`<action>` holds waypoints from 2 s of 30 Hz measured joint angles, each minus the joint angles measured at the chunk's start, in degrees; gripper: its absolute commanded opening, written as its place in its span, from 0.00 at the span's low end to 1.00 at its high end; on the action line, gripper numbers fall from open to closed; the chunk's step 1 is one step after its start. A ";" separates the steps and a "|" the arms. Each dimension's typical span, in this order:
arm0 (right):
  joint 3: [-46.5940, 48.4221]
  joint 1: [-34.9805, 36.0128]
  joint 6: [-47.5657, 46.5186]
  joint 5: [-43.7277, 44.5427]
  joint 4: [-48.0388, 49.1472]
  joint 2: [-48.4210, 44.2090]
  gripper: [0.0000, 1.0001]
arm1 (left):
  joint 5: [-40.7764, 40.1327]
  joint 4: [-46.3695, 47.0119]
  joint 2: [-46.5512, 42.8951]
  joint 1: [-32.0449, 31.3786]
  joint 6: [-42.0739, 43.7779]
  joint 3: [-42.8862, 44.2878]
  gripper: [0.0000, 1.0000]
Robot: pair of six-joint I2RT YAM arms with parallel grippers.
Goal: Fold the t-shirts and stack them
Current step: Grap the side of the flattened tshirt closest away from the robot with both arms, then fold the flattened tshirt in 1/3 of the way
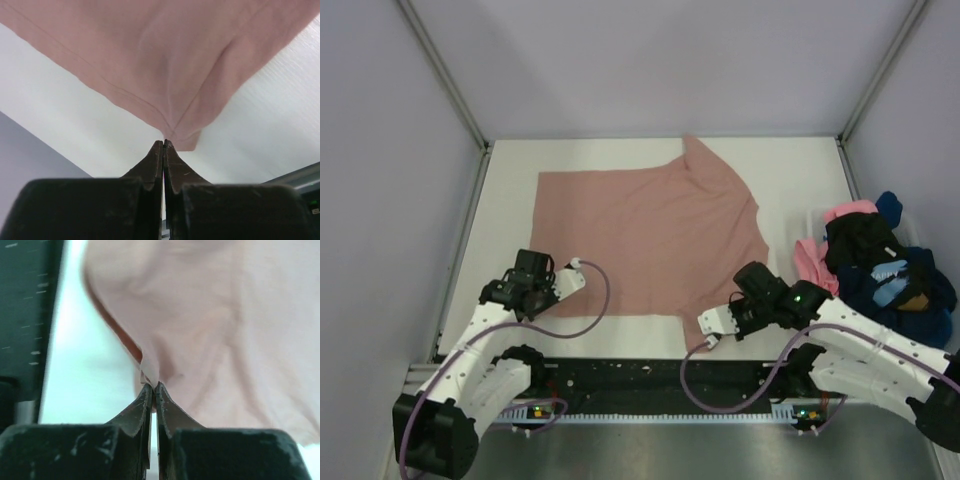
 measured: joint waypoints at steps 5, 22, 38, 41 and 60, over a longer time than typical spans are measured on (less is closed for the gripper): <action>6.64 -6.45 0.33 -0.63 4.50 1.70 0.00 | 0.33 1.42 1.49 0.00 0.70 1.81 0.03; 4.11 -6.93 0.74 -3.39 7.67 0.55 0.00 | 13.31 -1.90 10.19 0.20 6.45 2.05 0.53; 3.89 -8.17 3.21 -2.95 8.92 -1.77 0.00 | -0.76 11.19 8.55 0.26 4.22 -5.40 0.00; 4.33 -12.26 4.61 -3.45 10.05 -1.73 0.00 | -1.97 11.26 6.05 0.26 4.24 -4.92 0.00; 24.09 -31.26 3.37 -11.34 27.15 26.43 0.00 | -2.49 19.10 26.97 2.97 4.59 14.29 0.00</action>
